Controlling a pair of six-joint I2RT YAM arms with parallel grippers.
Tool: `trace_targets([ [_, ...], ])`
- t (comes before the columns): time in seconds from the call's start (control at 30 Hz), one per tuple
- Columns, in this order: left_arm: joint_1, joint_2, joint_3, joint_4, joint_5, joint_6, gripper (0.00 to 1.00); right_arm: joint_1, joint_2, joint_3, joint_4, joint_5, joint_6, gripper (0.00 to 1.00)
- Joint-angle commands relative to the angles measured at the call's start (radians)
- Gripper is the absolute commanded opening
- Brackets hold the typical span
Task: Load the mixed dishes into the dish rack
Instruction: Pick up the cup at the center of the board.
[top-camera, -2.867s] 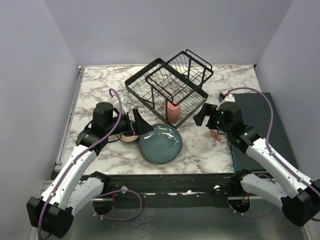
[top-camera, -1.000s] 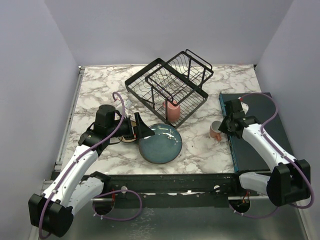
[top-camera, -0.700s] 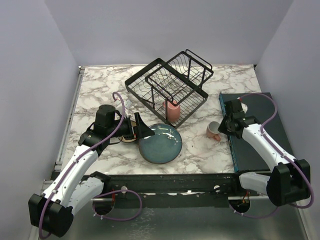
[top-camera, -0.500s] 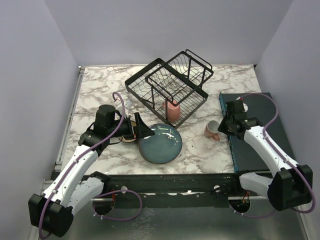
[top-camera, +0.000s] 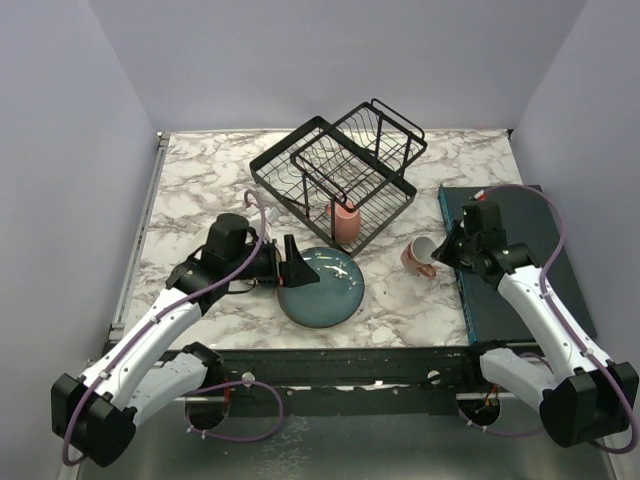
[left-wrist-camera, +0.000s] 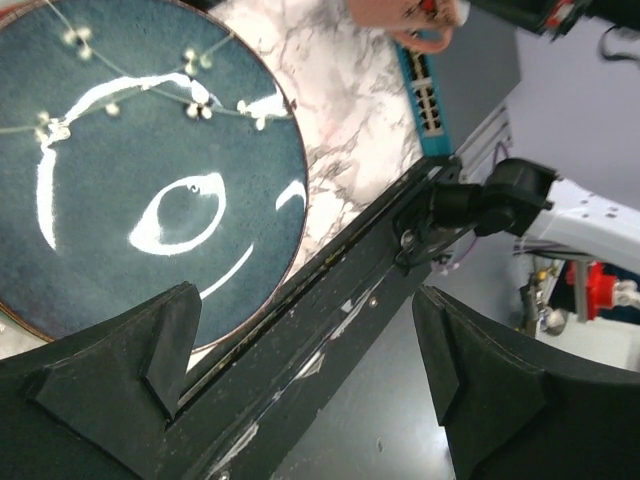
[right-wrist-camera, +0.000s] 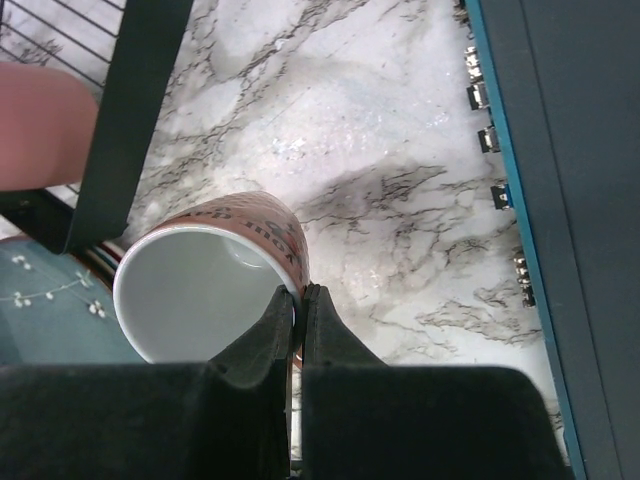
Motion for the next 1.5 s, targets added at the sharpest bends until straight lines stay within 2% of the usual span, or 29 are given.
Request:
trace_targets([
  [0.0,-0.144,0.032,0.071,-0.077,-0.217,0.015,0.94,0.03,-0.023,0.068,-0.012,-0.078,-0.012,0.01],
  [0.27,-0.235,0.109,0.159,-0.129,-0.327,-0.03,0.89,0.155,-0.006,0.114,-0.031,-0.042,0.005,0.01],
  [0.53,-0.247,0.149,0.223,-0.209,-0.43,-0.049,0.85,0.38,0.097,0.19,-0.066,0.15,0.051,0.01],
  [0.83,-0.253,0.167,0.253,-0.238,-0.451,-0.055,0.83,0.576,0.249,0.297,-0.091,0.275,0.081,0.0],
  [1.47,-0.263,0.192,0.286,-0.265,-0.507,-0.064,0.79,0.775,0.445,0.482,-0.12,0.372,0.103,0.01],
])
